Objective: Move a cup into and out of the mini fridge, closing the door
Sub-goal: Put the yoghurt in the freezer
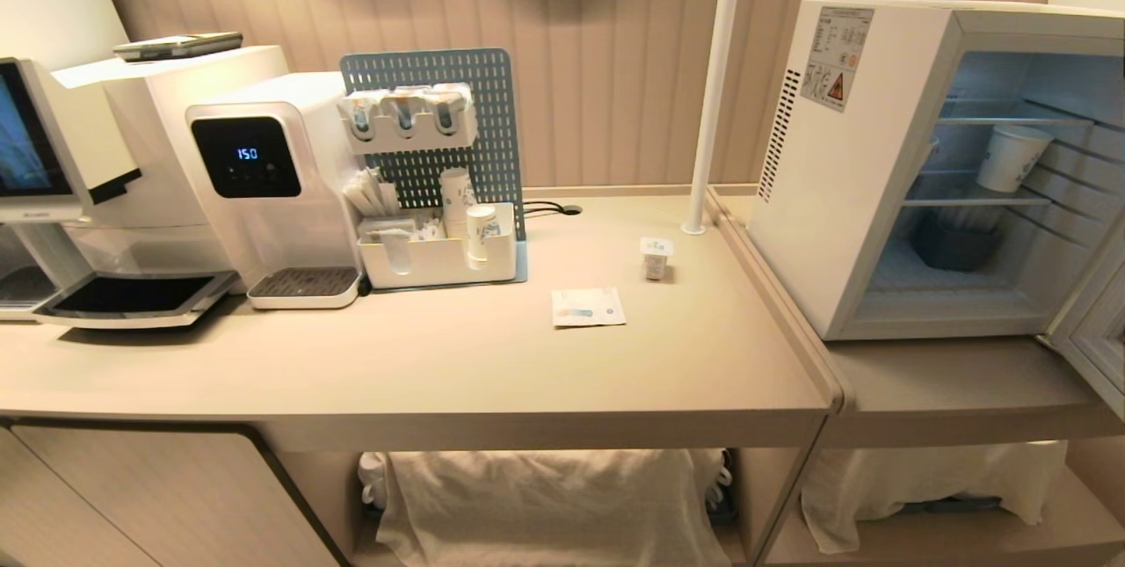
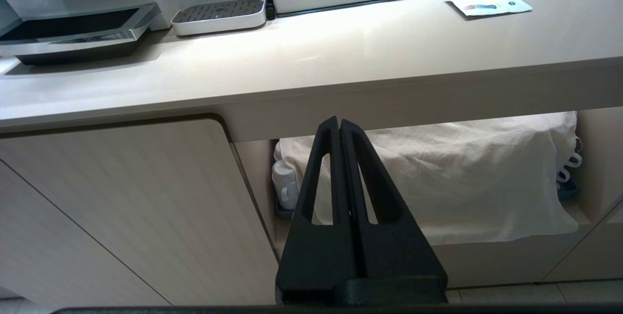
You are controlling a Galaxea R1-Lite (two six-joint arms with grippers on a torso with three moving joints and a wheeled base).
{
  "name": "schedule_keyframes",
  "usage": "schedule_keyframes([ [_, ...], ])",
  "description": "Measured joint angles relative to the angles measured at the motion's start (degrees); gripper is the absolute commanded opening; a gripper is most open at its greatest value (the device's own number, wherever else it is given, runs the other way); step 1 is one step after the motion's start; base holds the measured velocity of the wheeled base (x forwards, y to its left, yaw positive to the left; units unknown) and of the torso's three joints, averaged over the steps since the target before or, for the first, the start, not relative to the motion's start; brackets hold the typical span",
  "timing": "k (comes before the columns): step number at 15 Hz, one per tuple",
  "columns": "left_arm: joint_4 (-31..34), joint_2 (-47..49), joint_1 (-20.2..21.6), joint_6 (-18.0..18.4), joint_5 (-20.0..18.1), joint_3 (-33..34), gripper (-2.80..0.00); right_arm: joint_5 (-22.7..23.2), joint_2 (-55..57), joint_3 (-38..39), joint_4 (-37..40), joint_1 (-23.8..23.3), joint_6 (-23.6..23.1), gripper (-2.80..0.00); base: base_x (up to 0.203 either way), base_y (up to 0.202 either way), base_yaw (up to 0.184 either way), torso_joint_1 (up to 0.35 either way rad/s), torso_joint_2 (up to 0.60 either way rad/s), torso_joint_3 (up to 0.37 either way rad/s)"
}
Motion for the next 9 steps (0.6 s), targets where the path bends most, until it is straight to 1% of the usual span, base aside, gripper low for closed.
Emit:
schedule_keyframes([
  [9,0.10,0.00,0.00,0.09,-0.01,-0.04,-2.80,-0.02,0.00,-0.03,-0.02,0.05,0.00,-2.80,0.000,0.000,0.000,0.000,0.00,0.000],
])
